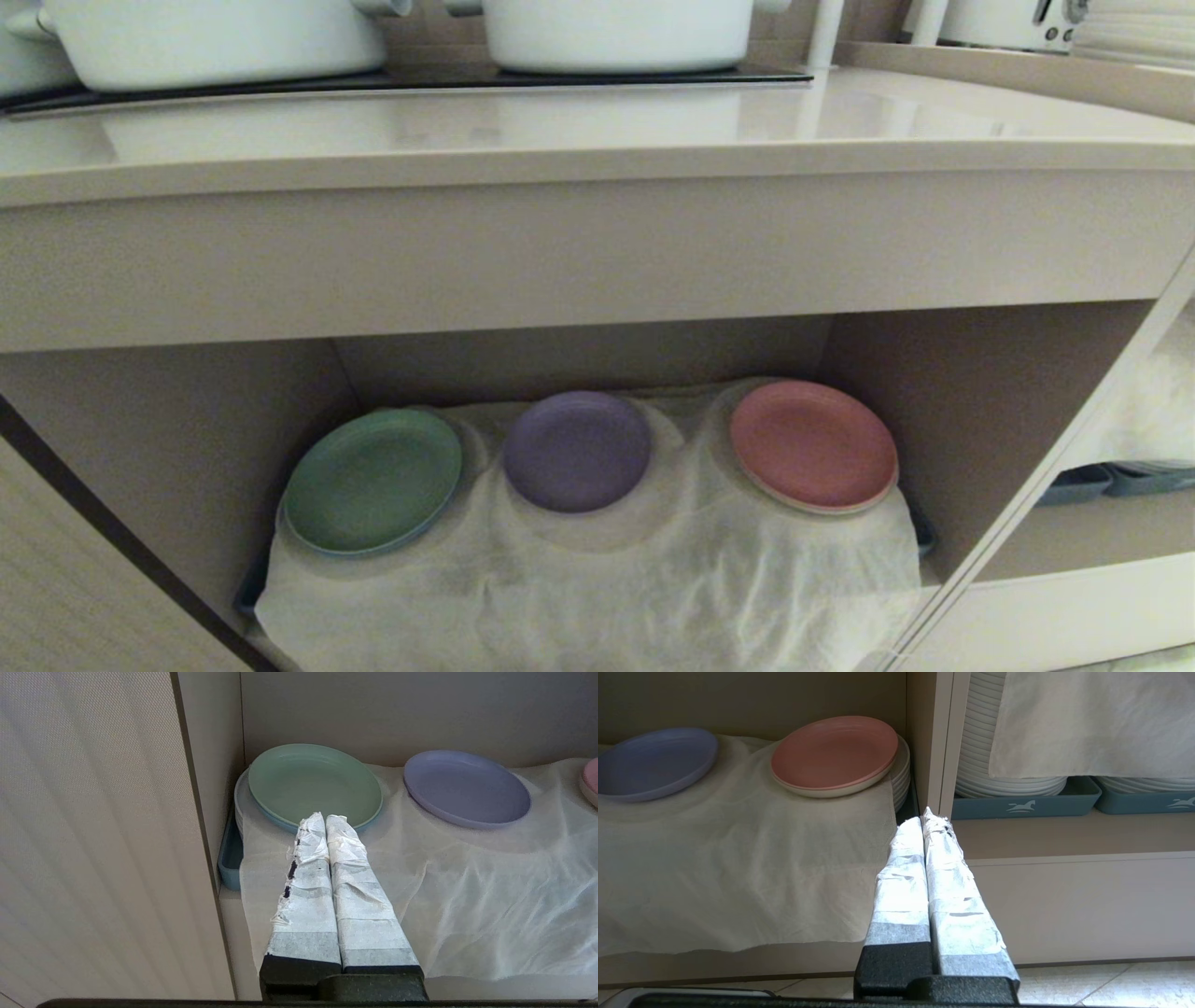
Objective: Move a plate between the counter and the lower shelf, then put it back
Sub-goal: Pick up the plate in the cupboard
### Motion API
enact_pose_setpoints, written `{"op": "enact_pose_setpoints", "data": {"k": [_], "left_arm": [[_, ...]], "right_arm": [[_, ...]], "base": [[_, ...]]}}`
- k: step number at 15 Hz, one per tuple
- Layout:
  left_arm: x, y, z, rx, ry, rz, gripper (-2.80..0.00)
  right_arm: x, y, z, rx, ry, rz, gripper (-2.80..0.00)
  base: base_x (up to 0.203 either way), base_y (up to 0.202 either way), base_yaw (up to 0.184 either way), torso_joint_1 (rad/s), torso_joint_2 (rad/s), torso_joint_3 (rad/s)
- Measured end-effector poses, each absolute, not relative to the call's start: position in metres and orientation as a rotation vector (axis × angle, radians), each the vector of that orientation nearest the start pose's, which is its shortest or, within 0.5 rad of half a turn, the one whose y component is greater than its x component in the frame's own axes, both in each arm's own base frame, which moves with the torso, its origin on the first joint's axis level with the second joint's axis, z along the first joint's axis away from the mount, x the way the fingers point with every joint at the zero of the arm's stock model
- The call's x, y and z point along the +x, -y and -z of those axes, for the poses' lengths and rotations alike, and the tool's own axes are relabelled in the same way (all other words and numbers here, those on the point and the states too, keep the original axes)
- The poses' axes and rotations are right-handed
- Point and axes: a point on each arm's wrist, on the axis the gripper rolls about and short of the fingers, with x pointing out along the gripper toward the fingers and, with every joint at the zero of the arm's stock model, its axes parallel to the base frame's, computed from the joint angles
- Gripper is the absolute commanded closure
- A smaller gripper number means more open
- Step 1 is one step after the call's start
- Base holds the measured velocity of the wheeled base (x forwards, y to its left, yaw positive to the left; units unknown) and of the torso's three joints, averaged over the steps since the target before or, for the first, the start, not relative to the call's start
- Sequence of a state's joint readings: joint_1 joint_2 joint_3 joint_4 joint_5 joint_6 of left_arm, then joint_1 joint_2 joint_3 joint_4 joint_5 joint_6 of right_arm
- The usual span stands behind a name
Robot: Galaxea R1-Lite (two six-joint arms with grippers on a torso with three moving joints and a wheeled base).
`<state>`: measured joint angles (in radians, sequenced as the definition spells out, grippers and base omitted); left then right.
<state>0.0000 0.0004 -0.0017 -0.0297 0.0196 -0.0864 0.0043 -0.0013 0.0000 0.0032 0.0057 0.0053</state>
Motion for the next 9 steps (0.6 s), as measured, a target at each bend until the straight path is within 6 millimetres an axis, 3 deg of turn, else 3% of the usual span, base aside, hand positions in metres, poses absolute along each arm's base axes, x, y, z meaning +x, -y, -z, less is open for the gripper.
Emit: {"op": "enact_pose_setpoints", "data": {"k": [9], "left_arm": [[-0.0229, -0.0005, -0.0790, -0.087, 0.032, -0.019, 0.00]], "right_arm": [[-0.0229, 0.0000, -0.0751, 0.006, -0.002, -0.010, 0.00]], "base": [[0.000, 0.000, 0.000, 0.000, 0.00, 0.000]]}}
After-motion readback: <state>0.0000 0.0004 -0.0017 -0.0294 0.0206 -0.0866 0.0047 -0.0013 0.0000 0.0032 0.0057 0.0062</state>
